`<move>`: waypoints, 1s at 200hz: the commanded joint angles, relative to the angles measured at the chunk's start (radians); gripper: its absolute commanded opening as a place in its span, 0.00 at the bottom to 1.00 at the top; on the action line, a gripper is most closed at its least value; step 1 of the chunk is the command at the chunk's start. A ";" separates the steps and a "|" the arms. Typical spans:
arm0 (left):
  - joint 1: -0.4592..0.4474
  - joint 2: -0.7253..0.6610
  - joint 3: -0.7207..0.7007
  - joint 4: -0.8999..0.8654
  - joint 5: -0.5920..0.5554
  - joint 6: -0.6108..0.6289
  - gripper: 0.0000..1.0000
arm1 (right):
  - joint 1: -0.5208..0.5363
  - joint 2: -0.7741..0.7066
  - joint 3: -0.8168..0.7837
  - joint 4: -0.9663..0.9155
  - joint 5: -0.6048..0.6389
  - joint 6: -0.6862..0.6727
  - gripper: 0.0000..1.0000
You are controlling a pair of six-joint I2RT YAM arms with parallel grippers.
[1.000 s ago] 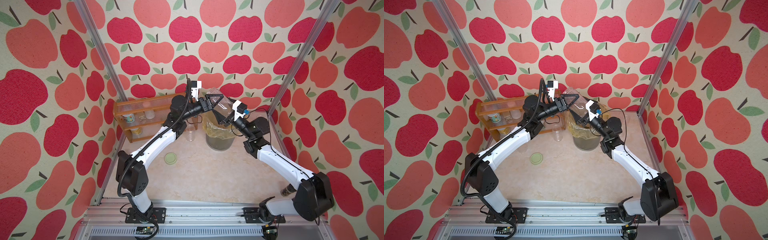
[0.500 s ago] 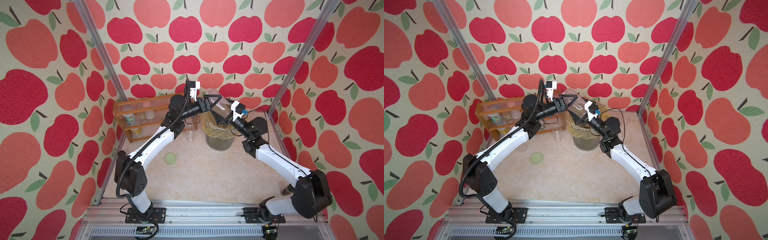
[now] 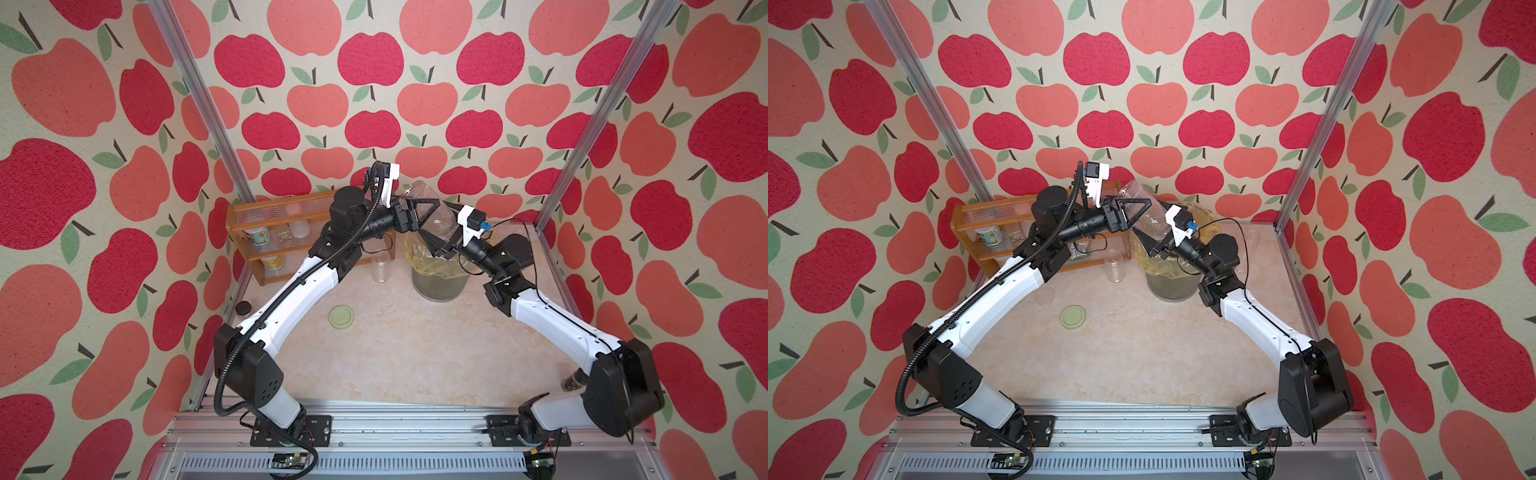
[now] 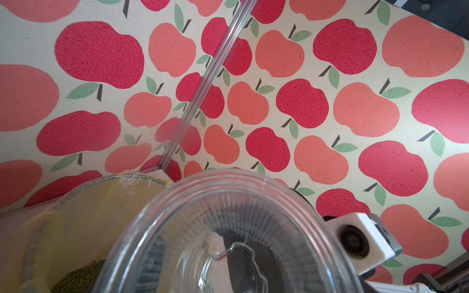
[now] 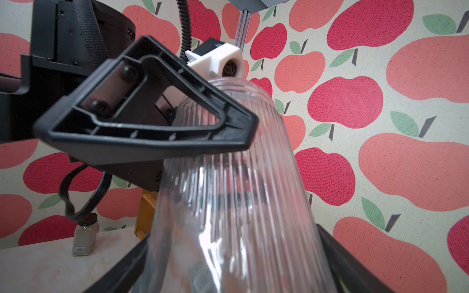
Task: Empty moldy mung beans from jars
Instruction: Place the jar at the center of the board.
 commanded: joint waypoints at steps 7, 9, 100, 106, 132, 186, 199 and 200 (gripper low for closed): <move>0.007 -0.048 0.003 0.007 -0.018 0.074 0.73 | -0.019 -0.039 -0.008 0.002 0.053 0.021 0.94; 0.008 -0.050 0.003 0.008 -0.020 0.075 0.72 | -0.019 -0.039 -0.008 0.002 0.056 0.023 0.94; 0.032 -0.040 0.026 0.016 -0.023 0.046 0.72 | -0.031 -0.066 -0.032 -0.051 0.188 0.008 0.99; 0.035 -0.035 0.026 0.019 -0.022 0.041 0.72 | -0.033 -0.070 -0.033 -0.063 0.211 0.004 0.99; 0.045 -0.032 0.026 0.009 -0.034 0.044 0.72 | -0.057 -0.082 -0.031 -0.108 0.279 0.021 0.99; 0.070 -0.027 0.035 -0.020 -0.063 0.055 0.72 | -0.106 -0.086 -0.017 -0.188 0.351 0.101 0.99; 0.070 -0.040 0.030 -0.038 -0.081 0.078 0.72 | -0.118 -0.091 -0.022 -0.192 0.351 0.112 0.99; 0.071 -0.040 0.029 -0.039 -0.083 0.080 0.72 | -0.119 -0.091 -0.022 -0.192 0.350 0.113 0.99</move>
